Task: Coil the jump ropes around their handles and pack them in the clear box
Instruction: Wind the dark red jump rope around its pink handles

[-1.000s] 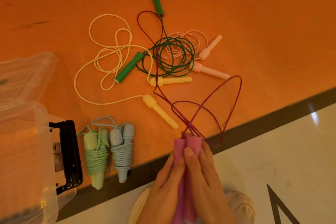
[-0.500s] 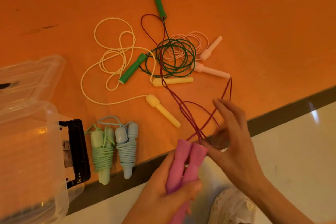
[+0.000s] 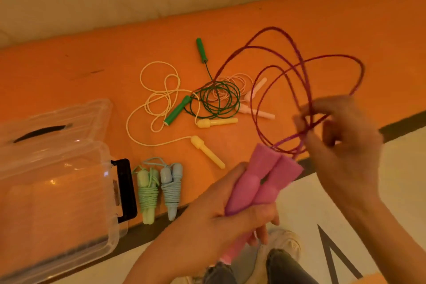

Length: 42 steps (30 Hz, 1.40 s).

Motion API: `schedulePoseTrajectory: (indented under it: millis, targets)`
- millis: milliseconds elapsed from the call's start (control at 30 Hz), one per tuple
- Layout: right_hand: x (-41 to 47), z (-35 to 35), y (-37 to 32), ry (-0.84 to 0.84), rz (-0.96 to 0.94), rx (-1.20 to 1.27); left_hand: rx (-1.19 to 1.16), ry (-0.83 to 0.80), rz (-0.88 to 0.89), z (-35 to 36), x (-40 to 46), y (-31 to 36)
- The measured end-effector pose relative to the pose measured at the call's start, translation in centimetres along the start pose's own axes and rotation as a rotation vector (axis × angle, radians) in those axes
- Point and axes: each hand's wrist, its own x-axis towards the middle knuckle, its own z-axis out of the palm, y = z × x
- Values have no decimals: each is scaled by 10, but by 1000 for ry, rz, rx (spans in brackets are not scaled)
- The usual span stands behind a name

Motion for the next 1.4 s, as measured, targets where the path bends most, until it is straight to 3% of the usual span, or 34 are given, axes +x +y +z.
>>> schedulePoseTrajectory:
  millis: [67,133,233,333,433,533,600,733,867,900,967,1133,1200,1267,1400]
  targets:
    - [-10,-2,5,-560,356,11,67,98,-102,1,-12,-3]
    - [-15,-12,11,-764,636,260,101,125,-198,-1,-31,-6]
    - [-20,-25,9,-802,889,751,40,102,-248,4,-57,-3]
    - [-27,-25,1,-714,1140,1214,38,190,-256,8,-68,6]
    - [-24,-31,-14,-585,1304,1373,38,185,-255,6,-74,17]
    - [-19,-45,-22,-493,1126,1009,10,233,-250,1,-83,26]
    - [-16,-59,-18,-287,974,862,-24,291,-239,-5,-90,28]
    - [-20,-90,10,104,902,946,-107,426,-234,-18,-104,27]
    - [-40,-100,56,410,1151,1253,-79,407,-213,-21,-114,30]
    - [-47,-98,62,403,1233,1298,-59,392,-209,-19,-114,32]
    - [-64,-89,64,230,1383,1265,-7,347,-191,-14,-112,37]
    - [-95,-45,13,-568,1392,1054,149,238,-167,4,-104,51]
    - [-99,-29,-5,-765,1383,952,222,189,-145,8,-103,56]
    - [-95,-19,-20,-746,1270,806,254,157,-129,9,-105,62]
    - [-76,-27,-21,-456,666,408,238,132,-110,9,-111,77]
